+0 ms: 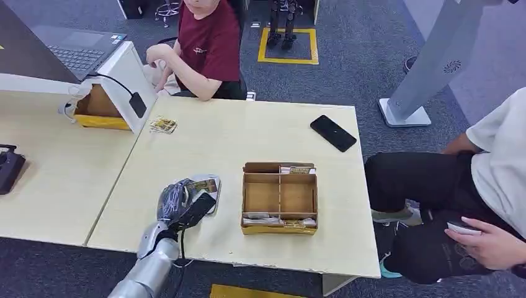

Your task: Pass the card to the sensor for recognition and then transmit it.

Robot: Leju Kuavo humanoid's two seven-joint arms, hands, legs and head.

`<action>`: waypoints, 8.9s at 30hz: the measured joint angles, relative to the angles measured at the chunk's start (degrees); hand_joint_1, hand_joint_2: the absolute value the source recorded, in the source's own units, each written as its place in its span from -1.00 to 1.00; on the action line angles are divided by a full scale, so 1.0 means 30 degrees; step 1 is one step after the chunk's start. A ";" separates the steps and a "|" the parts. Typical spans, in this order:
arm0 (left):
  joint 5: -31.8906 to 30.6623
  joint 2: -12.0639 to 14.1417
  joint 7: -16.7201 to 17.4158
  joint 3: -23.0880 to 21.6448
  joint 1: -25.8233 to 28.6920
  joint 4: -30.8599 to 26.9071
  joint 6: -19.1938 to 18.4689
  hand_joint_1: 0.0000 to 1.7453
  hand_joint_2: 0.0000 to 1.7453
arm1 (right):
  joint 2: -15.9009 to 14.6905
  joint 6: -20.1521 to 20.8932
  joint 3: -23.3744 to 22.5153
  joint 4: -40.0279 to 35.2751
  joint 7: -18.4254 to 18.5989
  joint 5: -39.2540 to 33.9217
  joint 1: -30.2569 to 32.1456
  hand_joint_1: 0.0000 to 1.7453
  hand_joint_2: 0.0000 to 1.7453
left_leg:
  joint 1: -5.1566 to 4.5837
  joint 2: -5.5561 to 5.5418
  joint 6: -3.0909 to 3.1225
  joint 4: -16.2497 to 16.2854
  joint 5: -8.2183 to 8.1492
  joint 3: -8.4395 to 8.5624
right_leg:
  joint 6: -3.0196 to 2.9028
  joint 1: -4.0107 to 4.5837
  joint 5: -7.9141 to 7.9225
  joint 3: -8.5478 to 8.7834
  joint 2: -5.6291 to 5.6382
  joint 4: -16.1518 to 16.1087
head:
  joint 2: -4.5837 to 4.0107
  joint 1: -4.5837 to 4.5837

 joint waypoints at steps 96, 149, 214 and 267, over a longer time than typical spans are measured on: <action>0.8176 -0.0925 -0.4321 0.2353 -0.0614 -0.5143 0.0128 -1.00 1.00 | 0.0168 0.0328 -0.2361 -0.0007 0.0292 0.2616 -0.0050 -1.00 -1.00 | 0.0002 -0.0002 -0.0006 0.0005 0.0019 -0.0135 | -0.0002 0.0003 0.0000 -0.0157 0.0005 0.0003 | 0.0000 0.0000; -0.8835 0.0845 0.3387 -1.4207 0.3619 -0.9229 0.4420 -1.00 1.00 | 0.0321 0.0015 -0.4969 -0.0015 0.0648 0.2667 -0.0127 -1.00 -1.00 | -0.0009 0.0000 0.0006 0.0006 -0.0001 -0.0160 | 0.0009 -0.0008 -0.0009 -0.0185 0.0002 -0.0006 | 0.0000 0.0000; -0.5120 0.0656 0.1114 -1.2196 0.2462 -0.6943 0.3852 -1.00 1.00 | 0.0321 -0.0022 -0.5166 -0.0015 0.0663 0.2667 -0.0128 -1.00 -1.00 | -0.0008 -0.0004 0.0005 0.0006 0.0000 -0.0163 | 0.0009 -0.0007 -0.0008 -0.0184 0.0001 -0.0002 | 0.0000 0.0000; -0.4807 0.1166 0.1027 -1.2197 0.2543 -0.7379 0.2504 1.00 1.00 | 0.0321 -0.0022 -0.5166 -0.0015 0.0481 0.2667 -0.0128 -1.00 -1.00 | -0.0008 -0.0002 0.0005 0.0006 0.0000 -0.0159 | 0.0009 -0.0006 -0.0008 -0.0183 0.0001 -0.0002 | 0.0000 0.0000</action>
